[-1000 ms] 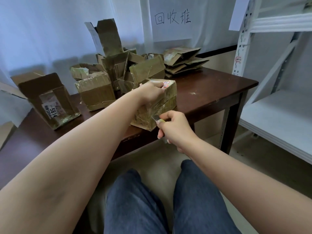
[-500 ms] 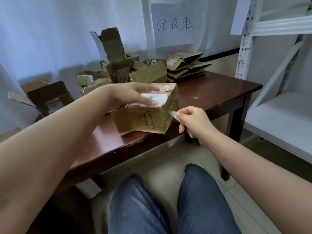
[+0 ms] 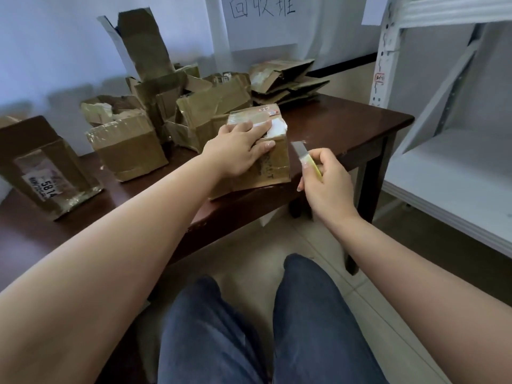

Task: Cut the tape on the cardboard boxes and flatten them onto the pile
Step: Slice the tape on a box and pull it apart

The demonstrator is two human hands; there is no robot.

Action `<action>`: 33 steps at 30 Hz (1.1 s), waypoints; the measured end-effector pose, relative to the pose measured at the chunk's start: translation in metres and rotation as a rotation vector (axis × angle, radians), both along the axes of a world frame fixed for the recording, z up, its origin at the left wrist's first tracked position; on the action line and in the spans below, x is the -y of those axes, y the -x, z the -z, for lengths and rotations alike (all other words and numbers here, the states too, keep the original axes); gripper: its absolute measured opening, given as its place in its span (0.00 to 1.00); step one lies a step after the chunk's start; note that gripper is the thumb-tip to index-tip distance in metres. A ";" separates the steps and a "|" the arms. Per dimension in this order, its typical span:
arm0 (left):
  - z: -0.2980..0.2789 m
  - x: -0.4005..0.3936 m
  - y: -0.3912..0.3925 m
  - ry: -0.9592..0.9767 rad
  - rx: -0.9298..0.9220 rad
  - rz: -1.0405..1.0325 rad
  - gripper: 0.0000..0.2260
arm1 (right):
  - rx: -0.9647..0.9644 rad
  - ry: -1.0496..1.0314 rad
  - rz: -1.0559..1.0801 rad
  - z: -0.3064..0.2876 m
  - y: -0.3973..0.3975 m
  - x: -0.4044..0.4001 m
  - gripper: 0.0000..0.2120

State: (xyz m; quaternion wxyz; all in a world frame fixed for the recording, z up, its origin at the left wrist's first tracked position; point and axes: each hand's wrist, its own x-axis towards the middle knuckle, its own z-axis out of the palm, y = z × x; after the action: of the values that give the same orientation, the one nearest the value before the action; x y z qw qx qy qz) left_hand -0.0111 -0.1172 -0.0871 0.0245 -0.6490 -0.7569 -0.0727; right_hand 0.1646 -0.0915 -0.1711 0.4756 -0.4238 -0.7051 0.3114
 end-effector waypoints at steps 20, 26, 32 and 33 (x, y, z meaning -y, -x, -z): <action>0.002 -0.003 0.009 -0.002 -0.012 0.009 0.25 | 0.178 -0.218 0.044 0.008 0.000 -0.018 0.11; 0.001 -0.003 0.013 -0.001 0.004 0.013 0.24 | 0.221 -0.220 0.017 0.017 0.005 -0.015 0.16; 0.000 -0.005 0.015 0.003 0.016 0.023 0.24 | 0.254 -0.260 0.030 0.020 0.006 -0.016 0.16; 0.001 -0.006 0.015 0.001 0.015 0.023 0.24 | 0.256 -0.269 0.033 0.021 0.006 -0.015 0.16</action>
State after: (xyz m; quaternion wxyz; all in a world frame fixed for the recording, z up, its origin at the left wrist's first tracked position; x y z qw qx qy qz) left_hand -0.0264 -0.1116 -0.0880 0.0177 -0.6573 -0.7495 -0.0772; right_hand 0.1585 -0.0764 -0.1925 0.4394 -0.4042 -0.7881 0.1497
